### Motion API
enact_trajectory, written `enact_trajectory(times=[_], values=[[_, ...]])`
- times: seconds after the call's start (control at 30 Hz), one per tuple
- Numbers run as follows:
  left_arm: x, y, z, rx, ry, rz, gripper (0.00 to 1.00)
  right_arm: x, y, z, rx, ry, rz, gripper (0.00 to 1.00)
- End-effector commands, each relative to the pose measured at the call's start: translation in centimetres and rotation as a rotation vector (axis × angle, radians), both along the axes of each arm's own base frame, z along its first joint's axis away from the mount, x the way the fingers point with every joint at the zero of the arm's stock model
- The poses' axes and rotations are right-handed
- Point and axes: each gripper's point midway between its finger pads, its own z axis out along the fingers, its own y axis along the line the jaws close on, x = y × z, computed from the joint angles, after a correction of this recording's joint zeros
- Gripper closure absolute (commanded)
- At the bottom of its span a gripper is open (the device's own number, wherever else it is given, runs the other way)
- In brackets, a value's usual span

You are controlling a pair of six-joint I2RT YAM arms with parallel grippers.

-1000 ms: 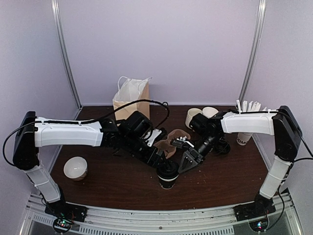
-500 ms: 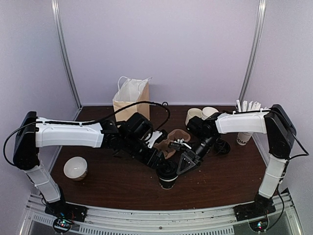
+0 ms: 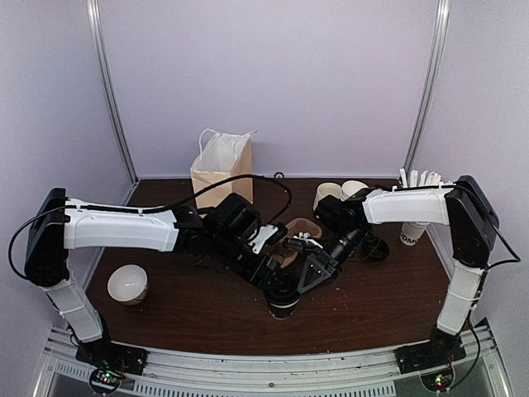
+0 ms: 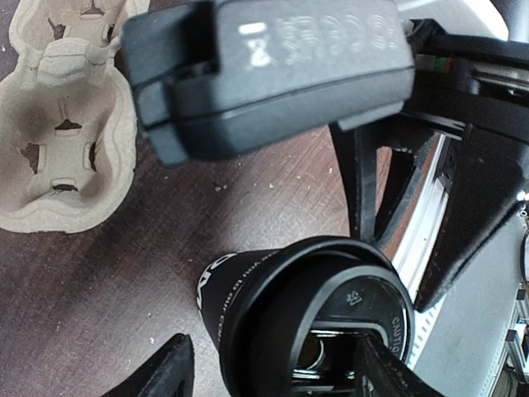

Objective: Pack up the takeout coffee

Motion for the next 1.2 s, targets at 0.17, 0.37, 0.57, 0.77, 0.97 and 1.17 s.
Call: enact_trajectory(times=[0.17,0.37,0.57,0.77,0.97,1.17], values=[[-0.4,-0.1,-2.6,0.041,0.018,-0.006,0.32,1.7,0.5,-0.3,0.023,0.037,-0.054,0.67],[-0.4,0.4,-3.9,0.074,0.027,0.004,0.32,2.2,0.7,-1.3,-0.018,0.024,-0.058,0.67],[-1.1,1.4,-5.4,0.114,0.031,-0.008,0.32,2.2,0.2,-4.5,-0.133,-0.030,-0.048,0.69],[-1.5,2.2,-7.3,0.154,0.032,-0.015,0.32,3.3,-0.7,-7.1,-0.252,-0.065,-0.064,0.71],[-2.0,2.7,-8.2,0.177,0.032,-0.021,0.32,4.1,-1.1,-8.0,-0.304,-0.119,-0.051,0.72],[-1.9,4.4,-10.3,0.219,-0.063,0.007,0.32,5.2,-0.9,-6.8,-0.277,-0.213,-0.037,0.72]])
